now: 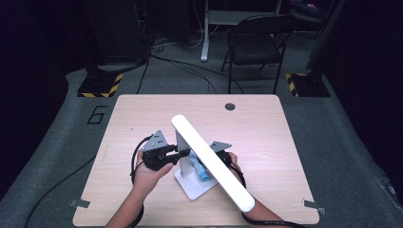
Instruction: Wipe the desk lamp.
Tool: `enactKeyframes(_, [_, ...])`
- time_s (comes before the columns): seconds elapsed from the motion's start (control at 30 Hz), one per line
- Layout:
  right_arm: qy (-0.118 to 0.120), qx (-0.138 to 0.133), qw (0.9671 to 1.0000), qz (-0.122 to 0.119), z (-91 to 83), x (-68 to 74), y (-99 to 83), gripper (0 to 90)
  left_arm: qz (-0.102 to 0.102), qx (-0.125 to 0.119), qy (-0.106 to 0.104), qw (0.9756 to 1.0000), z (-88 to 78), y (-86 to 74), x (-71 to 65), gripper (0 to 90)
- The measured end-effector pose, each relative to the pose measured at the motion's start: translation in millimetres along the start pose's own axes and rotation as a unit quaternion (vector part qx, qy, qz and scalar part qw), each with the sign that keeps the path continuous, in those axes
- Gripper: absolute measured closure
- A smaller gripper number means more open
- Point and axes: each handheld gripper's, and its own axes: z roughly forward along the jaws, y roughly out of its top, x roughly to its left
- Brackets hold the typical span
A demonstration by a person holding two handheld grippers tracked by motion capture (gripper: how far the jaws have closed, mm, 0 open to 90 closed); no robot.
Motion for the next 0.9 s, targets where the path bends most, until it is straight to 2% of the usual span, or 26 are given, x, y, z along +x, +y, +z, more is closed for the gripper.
enactKeyframes(0.23, [-0.023,0.003,0.9994,0.026,-4.6,-24.5,-4.1,67.7,0.000,0.000,-0.001,1.0000,-0.5,-0.6,0.4,73.1])
enactKeyframes(0.27, [-0.025,0.001,0.9987,0.044,-4.9,-27.8,-5.0,67.7,-0.001,0.000,-0.001,1.0000,-0.5,-0.6,0.3,73.1])
enactKeyframes(0.37, [-0.027,0.002,0.9982,0.053,-6.5,-34.2,-6.8,67.7,0.000,-0.001,0.001,1.0000,-0.4,-0.5,0.7,73.1])
enactKeyframes(0.6, [-0.044,0.014,0.9977,0.049,-7.8,-38.6,-4.6,67.8,-0.002,0.003,-0.003,1.0000,-0.7,-0.2,1.2,73.1])
enactKeyframes(0.67, [-0.060,0.016,0.9968,0.050,-7.9,-39.6,-4.4,68.1,-0.003,0.000,-0.002,1.0000,-0.2,-0.4,1.5,73.0])
enactKeyframes(0.7, [-0.068,0.020,0.9960,0.055,-7.9,-40.4,-5.2,68.2,-0.004,0.001,-0.002,1.0000,-0.2,-0.4,1.9,73.0])
enactKeyframes(0.73, [-0.066,0.016,0.9955,0.066,-7.8,-41.4,-6.6,68.6,-0.004,0.000,-0.005,1.0000,0.3,-0.4,2.9,72.9])
enactKeyframes(0.77, [-0.068,0.012,0.9949,0.074,-7.7,-40.8,-7.1,68.9,-0.007,0.002,-0.008,0.9999,0.2,-0.2,3.5,72.8])
enactKeyframes(0.87, [-0.075,0.009,0.9950,0.066,-8.8,-32.2,-7.1,69.6,-0.008,0.001,-0.008,0.9999,0.3,-0.3,4.1,73.0])
enactKeyframes(0.9, [-0.068,0.005,0.9958,0.062,-8.9,-28.6,-6.9,69.7,-0.008,0.001,-0.008,0.9999,0.2,-0.5,4.1,72.9])
